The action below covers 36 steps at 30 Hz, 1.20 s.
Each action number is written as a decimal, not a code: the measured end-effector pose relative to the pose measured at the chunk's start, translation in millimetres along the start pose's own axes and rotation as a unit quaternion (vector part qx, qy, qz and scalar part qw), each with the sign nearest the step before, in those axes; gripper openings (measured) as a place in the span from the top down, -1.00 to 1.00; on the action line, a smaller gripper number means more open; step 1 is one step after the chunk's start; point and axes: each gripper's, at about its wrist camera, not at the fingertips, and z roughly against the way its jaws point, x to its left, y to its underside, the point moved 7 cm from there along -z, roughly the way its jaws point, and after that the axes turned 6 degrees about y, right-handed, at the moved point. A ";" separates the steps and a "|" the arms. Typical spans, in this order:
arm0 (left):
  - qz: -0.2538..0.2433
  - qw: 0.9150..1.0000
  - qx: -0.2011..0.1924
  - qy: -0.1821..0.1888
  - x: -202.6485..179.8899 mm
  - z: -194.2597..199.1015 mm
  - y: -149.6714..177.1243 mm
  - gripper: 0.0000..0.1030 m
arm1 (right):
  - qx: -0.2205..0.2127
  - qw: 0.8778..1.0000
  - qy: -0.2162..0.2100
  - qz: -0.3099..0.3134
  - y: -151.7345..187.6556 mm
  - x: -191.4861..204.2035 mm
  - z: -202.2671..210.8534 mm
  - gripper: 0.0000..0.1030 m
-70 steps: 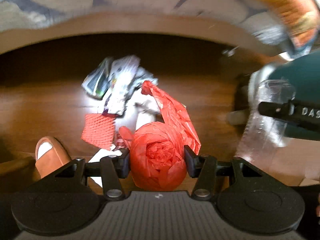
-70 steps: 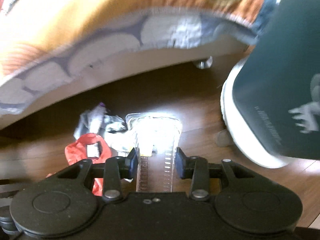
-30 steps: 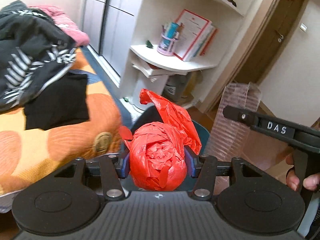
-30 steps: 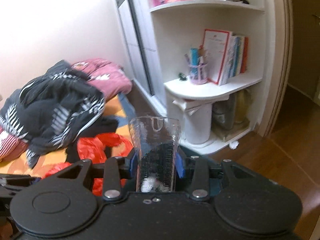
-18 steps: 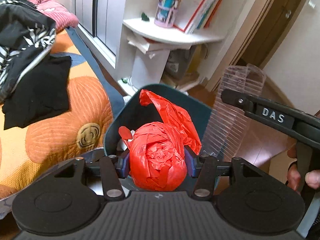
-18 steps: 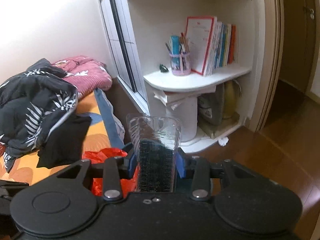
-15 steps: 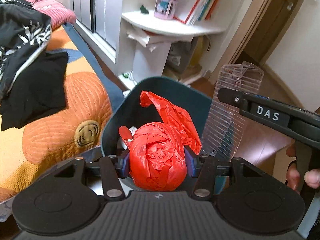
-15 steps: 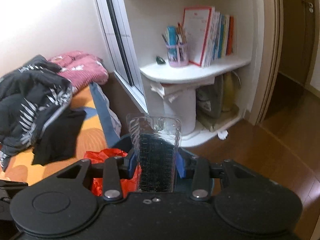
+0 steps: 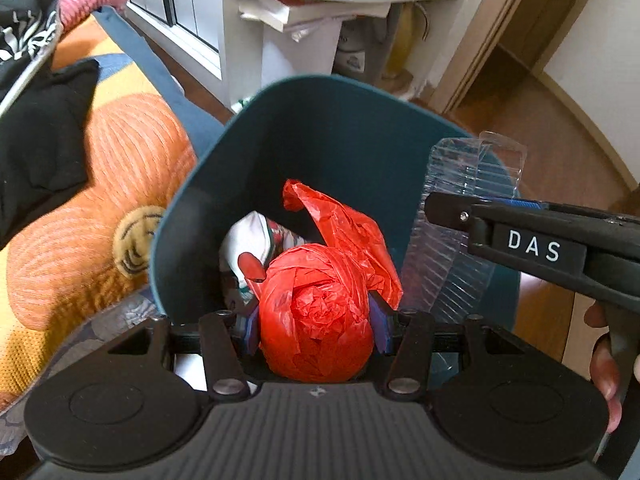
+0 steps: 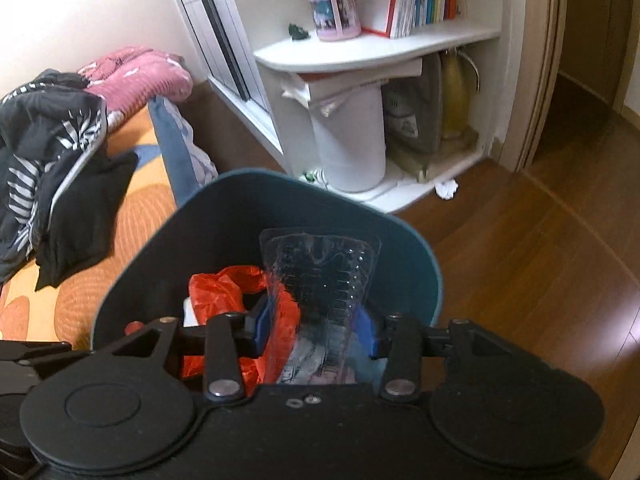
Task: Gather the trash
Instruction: 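Open both tools to drop the red bag and plastic tray into the wastebasket, then withdraw both tools from the wastebasket and lower them toward the trash pile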
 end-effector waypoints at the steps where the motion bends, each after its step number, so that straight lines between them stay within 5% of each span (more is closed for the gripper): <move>1: -0.001 1.000 0.003 0.000 -0.6 -2.8 1.0 -0.01 | 0.005 1.000 -0.001 0.000 2.0 0.6 -2.4 0.13; 11: 0.005 1.000 0.002 0.000 -1.0 -6.1 4.3 -0.08 | 0.032 0.999 0.012 -0.012 11.8 2.0 -3.3 -0.07; 14: 0.004 1.000 -0.005 0.004 -2.4 0.2 5.6 -0.32 | 0.032 0.999 0.002 -0.021 10.3 2.1 4.7 -0.11; 18: 0.012 1.000 -0.017 0.010 -1.5 13.7 8.0 -0.33 | 0.029 0.999 -0.003 -0.023 8.8 3.7 19.0 -0.12; 36: 0.049 0.994 -0.098 -0.005 36.7 131.8 45.2 -0.34 | 0.004 0.996 -0.064 0.054 19.0 68.7 103.6 -0.12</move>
